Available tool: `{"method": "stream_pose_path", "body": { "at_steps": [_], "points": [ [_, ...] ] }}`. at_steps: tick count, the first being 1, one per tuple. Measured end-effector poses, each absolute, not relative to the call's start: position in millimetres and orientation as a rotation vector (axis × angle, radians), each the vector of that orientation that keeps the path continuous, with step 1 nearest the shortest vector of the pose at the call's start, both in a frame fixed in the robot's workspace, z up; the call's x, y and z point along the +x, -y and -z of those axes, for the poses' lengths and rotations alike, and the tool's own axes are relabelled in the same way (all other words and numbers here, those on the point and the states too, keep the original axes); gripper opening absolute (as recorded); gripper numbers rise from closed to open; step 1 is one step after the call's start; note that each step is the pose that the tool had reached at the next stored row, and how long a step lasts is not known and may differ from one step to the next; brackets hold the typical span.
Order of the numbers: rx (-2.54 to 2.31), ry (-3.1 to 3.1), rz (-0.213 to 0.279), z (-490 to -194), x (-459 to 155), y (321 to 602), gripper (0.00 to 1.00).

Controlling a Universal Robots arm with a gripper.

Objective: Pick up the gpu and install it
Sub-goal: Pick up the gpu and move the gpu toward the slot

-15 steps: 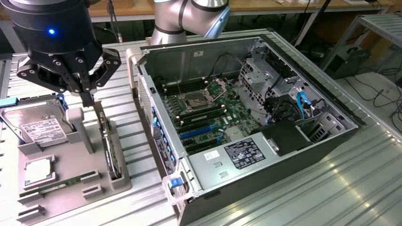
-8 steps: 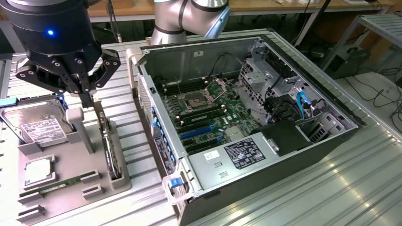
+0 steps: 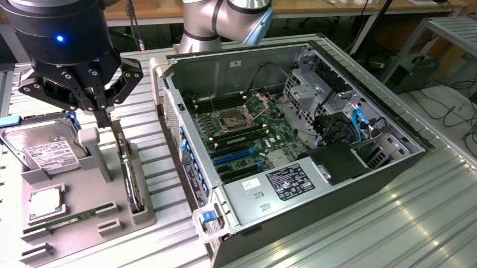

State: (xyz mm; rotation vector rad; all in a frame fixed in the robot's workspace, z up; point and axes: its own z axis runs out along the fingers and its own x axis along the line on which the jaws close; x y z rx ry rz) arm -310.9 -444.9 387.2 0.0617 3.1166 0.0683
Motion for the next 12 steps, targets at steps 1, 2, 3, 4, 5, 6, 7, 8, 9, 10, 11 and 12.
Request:
{"method": "stream_pose_path", "body": {
  "at_steps": [1,2,3,4,5,6,7,8,9,10,11,12],
  "points": [
    [0.062,-3.117,-0.068,-387.2,-310.9,444.9,0.11],
    [0.062,-3.117,-0.068,-387.2,-310.9,444.9,0.11],
    [0.062,-3.117,-0.068,-387.2,-310.9,444.9,0.17],
    [0.062,-3.117,-0.068,-387.2,-310.9,444.9,0.24],
    [0.062,-3.117,-0.068,-387.2,-310.9,444.9,0.29],
    [0.062,-3.117,-0.068,-387.2,-310.9,444.9,0.29],
    [0.062,-3.117,-0.068,-387.2,-310.9,444.9,0.36],
    [0.062,-3.117,-0.068,-387.2,-310.9,444.9,0.42],
    [0.062,-3.117,-0.068,-387.1,-310.9,444.9,0.48],
    [0.062,-3.117,-0.068,-387.2,-310.9,444.9,0.48],
    [0.062,-3.117,-0.068,-387.2,-310.9,444.9,0.53],
    [0.062,-3.117,-0.068,-387.1,-310.9,444.9,0.53]
  ]
}}
